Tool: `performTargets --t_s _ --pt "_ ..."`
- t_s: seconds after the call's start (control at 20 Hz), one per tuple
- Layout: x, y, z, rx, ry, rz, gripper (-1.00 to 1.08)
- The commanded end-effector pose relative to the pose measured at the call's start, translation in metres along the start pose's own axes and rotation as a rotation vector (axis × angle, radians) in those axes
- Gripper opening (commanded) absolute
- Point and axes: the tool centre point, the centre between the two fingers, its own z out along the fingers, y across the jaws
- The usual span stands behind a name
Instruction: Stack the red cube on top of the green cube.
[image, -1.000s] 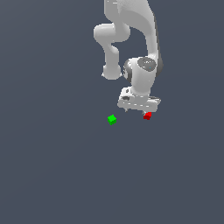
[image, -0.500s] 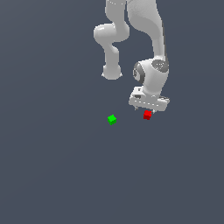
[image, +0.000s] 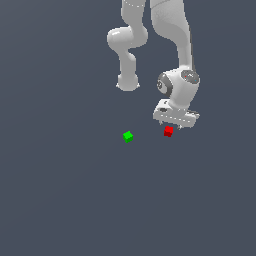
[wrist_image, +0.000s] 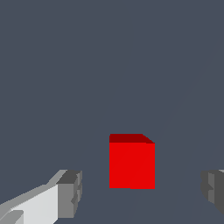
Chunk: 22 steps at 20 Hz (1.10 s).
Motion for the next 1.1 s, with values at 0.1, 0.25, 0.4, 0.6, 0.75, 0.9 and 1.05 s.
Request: performTargets --t_s 0.1,0.25,0.4,0.6,0.75,0.9,1.05 --pt "-0.001 -0.002 0.001 0.0 0.0 0.002 1.0" --pt "-0.001 -0.002 0.003 0.0 0.0 0.002 1.0" --pt "-0.001 -0.002 0.011 0.0 0.0 0.003 1.0" --pt "-0.002 -0.002 0.029 0.0 0.0 0.003 1.0" --pt "-0.002 -0.002 0.042 0.0 0.0 0.004 1.0" --pt "-0.001 -0.002 0.049 0.0 0.0 0.004 1.0" --pt "-0.001 -0.002 0.051 0.0 0.0 0.005 1.0"
